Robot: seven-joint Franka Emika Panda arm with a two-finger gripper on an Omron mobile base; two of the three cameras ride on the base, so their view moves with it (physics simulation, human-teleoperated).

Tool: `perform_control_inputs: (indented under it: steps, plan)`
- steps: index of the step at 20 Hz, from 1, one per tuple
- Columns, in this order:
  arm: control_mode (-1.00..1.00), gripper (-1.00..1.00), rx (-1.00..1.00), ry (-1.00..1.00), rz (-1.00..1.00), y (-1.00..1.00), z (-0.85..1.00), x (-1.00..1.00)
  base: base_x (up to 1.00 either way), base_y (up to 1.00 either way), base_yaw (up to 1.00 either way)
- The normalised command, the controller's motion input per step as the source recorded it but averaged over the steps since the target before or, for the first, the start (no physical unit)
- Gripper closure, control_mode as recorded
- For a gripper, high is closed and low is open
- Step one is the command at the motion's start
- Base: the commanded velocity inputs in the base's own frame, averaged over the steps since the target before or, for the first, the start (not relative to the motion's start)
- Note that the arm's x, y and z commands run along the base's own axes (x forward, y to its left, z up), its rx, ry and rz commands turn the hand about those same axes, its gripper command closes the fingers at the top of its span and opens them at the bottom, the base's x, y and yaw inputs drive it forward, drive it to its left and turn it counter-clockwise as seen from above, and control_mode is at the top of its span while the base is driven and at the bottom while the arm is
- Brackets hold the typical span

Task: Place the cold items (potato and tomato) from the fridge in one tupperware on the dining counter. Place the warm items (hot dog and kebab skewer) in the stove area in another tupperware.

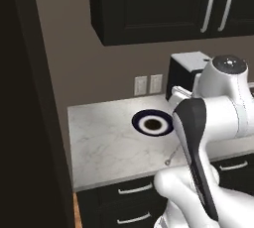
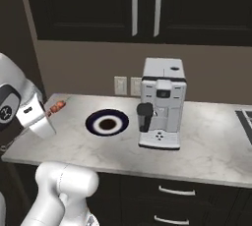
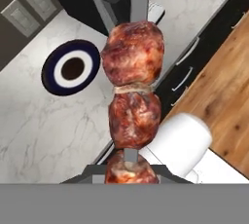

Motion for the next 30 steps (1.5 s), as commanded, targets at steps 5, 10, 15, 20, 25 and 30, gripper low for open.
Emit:
perform_control_inputs:
  steps: [5,10,15,20,25,30]
  plan:
    - [1.0,1.0,0.0,0.0,0.0,0.0,0.0,0.0,-0.32,0.59,-0.74]
    - [1.0,1.0,0.0,0.0,0.0,0.0,0.0,0.0,-0.78,0.31,-0.88]
    - [1.0,1.0,0.0,0.0,0.0,0.0,0.0,0.0,-1.0,0.0,-0.46]
    - [1.0,1.0,0.0,0.0,0.0,0.0,0.0,0.0,-1.0,0.21,-0.65]
    - [1.0,1.0,0.0,0.0,0.0,0.0,0.0,0.0,-1.0,0.31,-0.66]
    - [1.0,1.0,0.0,0.0,0.0,0.0,0.0,0.0,-1.0,0.02,-0.53]
